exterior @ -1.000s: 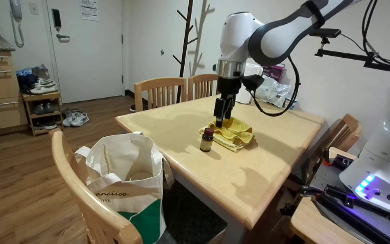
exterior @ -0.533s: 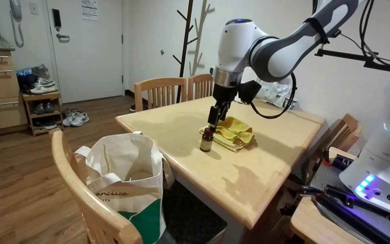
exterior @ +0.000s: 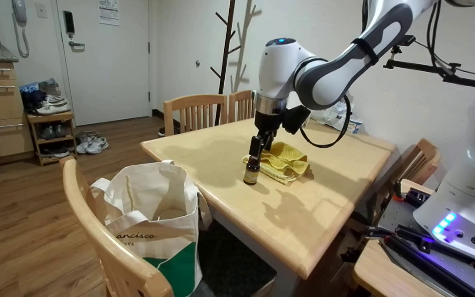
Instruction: Take the top off the bottle on the table
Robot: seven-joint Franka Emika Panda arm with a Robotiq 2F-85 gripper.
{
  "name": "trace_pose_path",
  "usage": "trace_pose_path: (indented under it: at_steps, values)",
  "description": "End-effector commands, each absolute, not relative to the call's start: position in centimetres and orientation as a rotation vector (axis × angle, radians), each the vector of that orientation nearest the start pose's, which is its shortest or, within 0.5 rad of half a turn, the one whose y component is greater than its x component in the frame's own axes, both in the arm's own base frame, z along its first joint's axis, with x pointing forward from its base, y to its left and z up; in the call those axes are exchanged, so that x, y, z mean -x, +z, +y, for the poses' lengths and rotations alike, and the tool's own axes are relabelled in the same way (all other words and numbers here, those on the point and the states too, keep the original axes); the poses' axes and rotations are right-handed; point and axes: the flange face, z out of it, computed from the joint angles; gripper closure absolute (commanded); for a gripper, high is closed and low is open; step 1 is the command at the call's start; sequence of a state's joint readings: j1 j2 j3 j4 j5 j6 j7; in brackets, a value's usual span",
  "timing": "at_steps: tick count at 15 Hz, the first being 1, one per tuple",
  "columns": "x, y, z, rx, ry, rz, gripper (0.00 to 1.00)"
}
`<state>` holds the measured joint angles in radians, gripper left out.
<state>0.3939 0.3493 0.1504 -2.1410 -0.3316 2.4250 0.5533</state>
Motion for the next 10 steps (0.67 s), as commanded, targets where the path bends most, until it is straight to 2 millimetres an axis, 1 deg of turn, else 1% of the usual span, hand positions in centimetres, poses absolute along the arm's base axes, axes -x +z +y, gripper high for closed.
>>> trace_pose_path:
  at_steps: [1, 3, 5, 10]
  values:
    - [-51.1, 23.9, 29.9, 3.214, -0.065, -0.458, 0.00]
    - [-52.1, 24.4, 30.1, 3.193, -0.074, -0.475, 0.00]
    - [-52.7, 24.5, 30.1, 3.154, -0.038, -0.472, 0.00]
    - [-52.6, 23.1, 28.6, 3.084, 0.087, -0.399, 0.00]
